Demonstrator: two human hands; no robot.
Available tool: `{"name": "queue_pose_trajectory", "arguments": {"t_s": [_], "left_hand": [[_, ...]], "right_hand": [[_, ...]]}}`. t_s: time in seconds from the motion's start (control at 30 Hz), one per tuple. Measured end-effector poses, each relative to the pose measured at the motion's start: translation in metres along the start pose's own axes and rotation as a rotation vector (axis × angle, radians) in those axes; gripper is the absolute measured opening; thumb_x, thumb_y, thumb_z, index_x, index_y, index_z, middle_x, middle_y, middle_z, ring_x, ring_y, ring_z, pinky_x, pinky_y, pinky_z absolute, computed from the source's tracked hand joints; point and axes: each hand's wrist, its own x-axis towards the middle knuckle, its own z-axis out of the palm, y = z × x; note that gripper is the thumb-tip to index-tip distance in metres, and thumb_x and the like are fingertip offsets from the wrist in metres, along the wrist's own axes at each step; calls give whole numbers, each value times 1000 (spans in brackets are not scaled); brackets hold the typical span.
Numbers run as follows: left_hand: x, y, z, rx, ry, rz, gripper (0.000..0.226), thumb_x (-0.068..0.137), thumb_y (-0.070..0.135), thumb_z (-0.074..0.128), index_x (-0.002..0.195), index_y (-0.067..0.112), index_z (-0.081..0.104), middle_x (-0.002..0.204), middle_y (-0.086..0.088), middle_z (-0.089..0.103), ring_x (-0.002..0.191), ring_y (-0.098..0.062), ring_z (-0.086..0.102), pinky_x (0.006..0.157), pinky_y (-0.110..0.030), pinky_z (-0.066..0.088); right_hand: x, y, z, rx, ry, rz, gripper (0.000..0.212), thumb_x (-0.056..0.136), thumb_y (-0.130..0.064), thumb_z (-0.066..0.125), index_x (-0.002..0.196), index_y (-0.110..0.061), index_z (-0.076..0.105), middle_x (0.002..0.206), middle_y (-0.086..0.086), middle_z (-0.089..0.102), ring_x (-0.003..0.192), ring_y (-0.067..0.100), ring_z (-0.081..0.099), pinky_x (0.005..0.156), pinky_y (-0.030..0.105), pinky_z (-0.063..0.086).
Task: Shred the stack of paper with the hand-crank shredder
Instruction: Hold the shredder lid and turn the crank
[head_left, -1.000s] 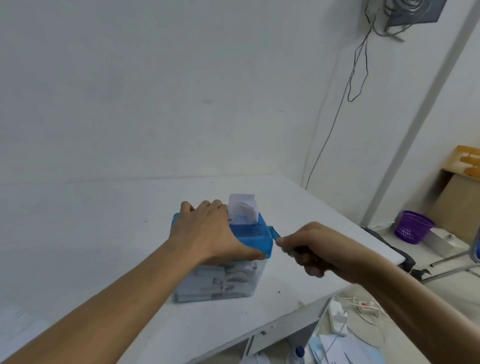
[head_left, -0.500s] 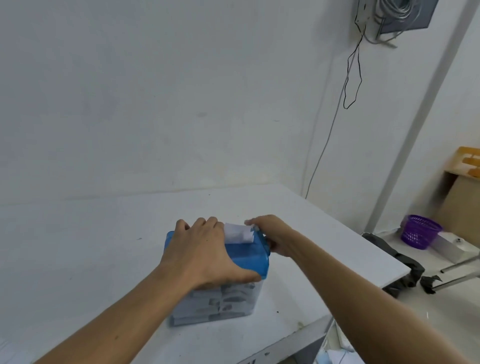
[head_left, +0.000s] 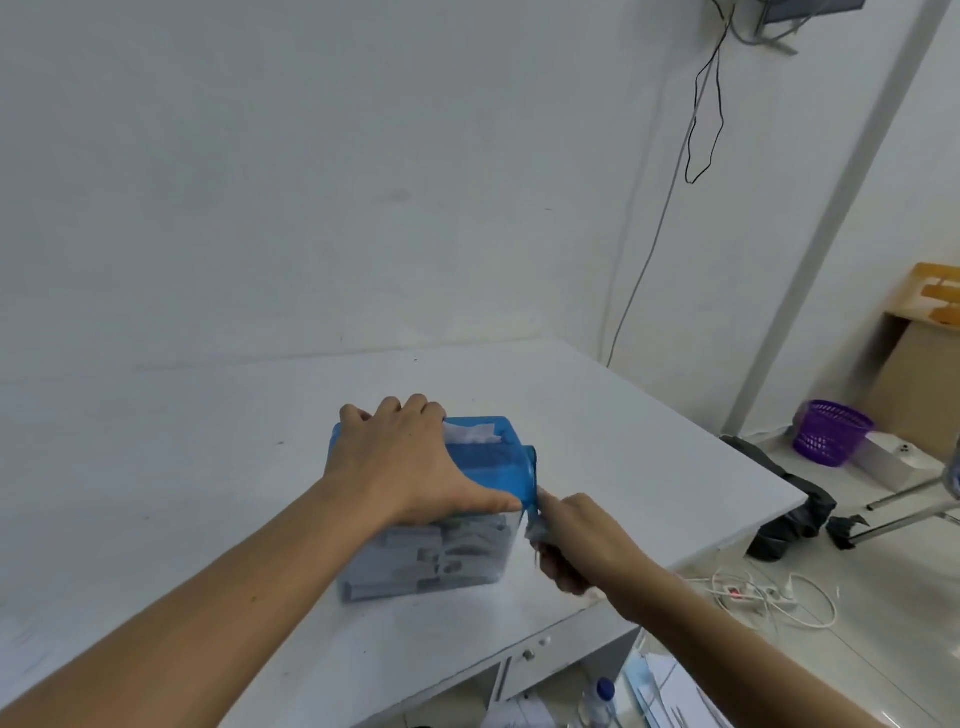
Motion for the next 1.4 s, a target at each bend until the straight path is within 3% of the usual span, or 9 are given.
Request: {"name": "queue_pose_trajectory", "arguments": {"t_s": [0.13,0.23,0.47,0.63,0.73,0.9,1.03,1.13,1.4], "left_hand": [[2,-2,1,-3,-3,25,113,44,109,28,123,31,48,116,16,49,105,-14,46,95,-45,36],[5,-2,3,-2,-2,17,106,48,108,31,120,30,48,112,15,47,103,-14,44,93,-43,34],[10,2,4,-10,-30,11,95,55,103,41,115,31,46,108,14,46,104,-14,45,95,-44,32],[9,2,2,-15,-38,13,92,54,102,41,114,33,46,104,16,45,100,-12,44,94,-41,32],[8,3,1,-8,-27,11,95,50,104,41,113,33,47,105,17,46,100,-12,45,95,-41,33],[8,5,2,1,-24,1,100,50,105,41,118,32,47,108,17,46,102,-12,45,96,-41,34],[10,5,2,15,-30,-15,108,48,108,38,122,30,48,112,15,48,105,-13,44,96,-42,34],[8,5,2,25,-24,-12,112,46,108,37,125,30,48,114,14,48,107,-14,44,98,-44,35],[8,6,0,40,-58,-27,116,48,108,38,133,29,46,126,8,49,117,-19,45,98,-48,34]], "right_hand": [[-27,-25,-28,117,-92,-11,42,99,-37,54,64,-15,50,51,0,42,40,12,30,38,20,27],[-16,-49,-47,-52,-135,-62,47,92,-41,66,57,-14,51,50,1,42,40,11,30,37,19,28],[13,-85,-66,-308,-150,-99,58,82,-60,68,50,-17,45,47,-1,39,41,12,28,41,21,24],[47,-107,-66,-185,-110,-168,51,86,-41,73,51,-18,45,46,-2,36,41,13,28,43,23,20],[84,-108,-55,-120,-97,-143,28,91,-31,66,66,-18,62,53,-1,36,44,12,27,44,25,19],[152,-37,-11,-104,-296,182,13,71,-17,62,71,-18,50,66,1,50,57,13,42,63,29,36],[127,-12,-4,7,-214,198,36,90,-6,43,57,-20,43,51,-5,43,45,7,33,50,21,25],[113,-10,-3,6,-121,117,32,87,-5,40,59,-19,42,48,-4,42,40,7,31,44,21,24],[28,-3,-7,-114,-35,-22,23,95,-2,47,74,-5,56,50,4,57,39,14,52,44,24,41]]}}
